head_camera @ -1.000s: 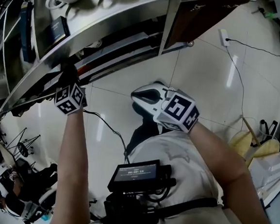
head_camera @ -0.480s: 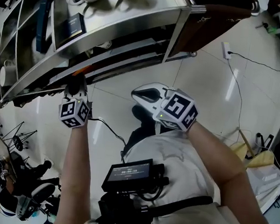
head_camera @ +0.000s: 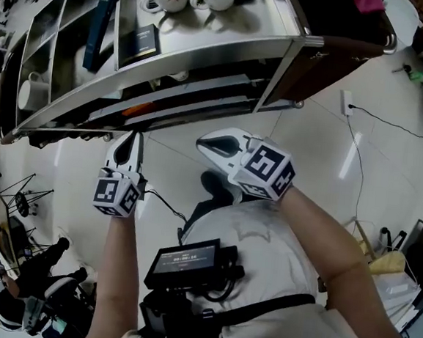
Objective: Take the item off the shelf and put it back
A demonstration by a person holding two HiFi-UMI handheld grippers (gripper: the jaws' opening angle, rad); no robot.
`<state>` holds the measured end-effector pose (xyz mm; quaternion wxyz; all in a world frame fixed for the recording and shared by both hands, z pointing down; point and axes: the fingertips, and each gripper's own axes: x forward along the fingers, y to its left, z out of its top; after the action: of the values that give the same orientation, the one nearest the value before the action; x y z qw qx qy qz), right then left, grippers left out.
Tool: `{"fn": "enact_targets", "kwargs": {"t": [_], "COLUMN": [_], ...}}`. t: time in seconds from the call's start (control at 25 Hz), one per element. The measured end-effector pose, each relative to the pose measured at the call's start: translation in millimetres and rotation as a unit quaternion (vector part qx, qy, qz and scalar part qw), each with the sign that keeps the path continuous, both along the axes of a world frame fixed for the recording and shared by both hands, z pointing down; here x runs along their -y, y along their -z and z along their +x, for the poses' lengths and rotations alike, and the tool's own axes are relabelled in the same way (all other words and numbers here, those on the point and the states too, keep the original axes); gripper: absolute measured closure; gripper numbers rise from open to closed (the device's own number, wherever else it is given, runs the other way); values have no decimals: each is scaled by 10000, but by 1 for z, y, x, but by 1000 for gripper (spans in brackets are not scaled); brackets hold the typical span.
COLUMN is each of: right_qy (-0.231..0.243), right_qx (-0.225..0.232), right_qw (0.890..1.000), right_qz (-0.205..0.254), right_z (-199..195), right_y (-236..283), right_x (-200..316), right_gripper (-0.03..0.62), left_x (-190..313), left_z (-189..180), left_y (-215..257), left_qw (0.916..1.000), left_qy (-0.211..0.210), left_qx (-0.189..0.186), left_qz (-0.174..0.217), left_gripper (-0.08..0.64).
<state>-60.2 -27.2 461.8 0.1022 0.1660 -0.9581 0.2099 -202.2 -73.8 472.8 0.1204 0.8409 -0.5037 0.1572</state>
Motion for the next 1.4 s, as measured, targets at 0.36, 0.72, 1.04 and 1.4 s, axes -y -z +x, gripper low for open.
{"fn": "enact_targets", "kwargs": {"t": [0.36,0.72,1.04,1.4], "right_qy": [380,609,668,852], "right_qx": [161,518,781,852], "right_qw": [9990,9958,9927,9898], "right_qz": [167,443,638,765], "right_z": [-29,-55,-68,-76], "right_y": [27,80,114,117], "right_x": [-5,-8,-6,-8], "right_gripper": [586,586,588,589], "left_x": [-55,-80,-96,-98], "left_z": [42,42,54,52], "left_y": [47,92,113,117], "left_qw": [9936,9857,9774,9733], "left_qy": [-836,-1274,-1803,-1989], "left_qx": [-721,-905,-969,-1018], "left_qz": [244,628,522,530], "left_gripper": [552,552,552,552]}}
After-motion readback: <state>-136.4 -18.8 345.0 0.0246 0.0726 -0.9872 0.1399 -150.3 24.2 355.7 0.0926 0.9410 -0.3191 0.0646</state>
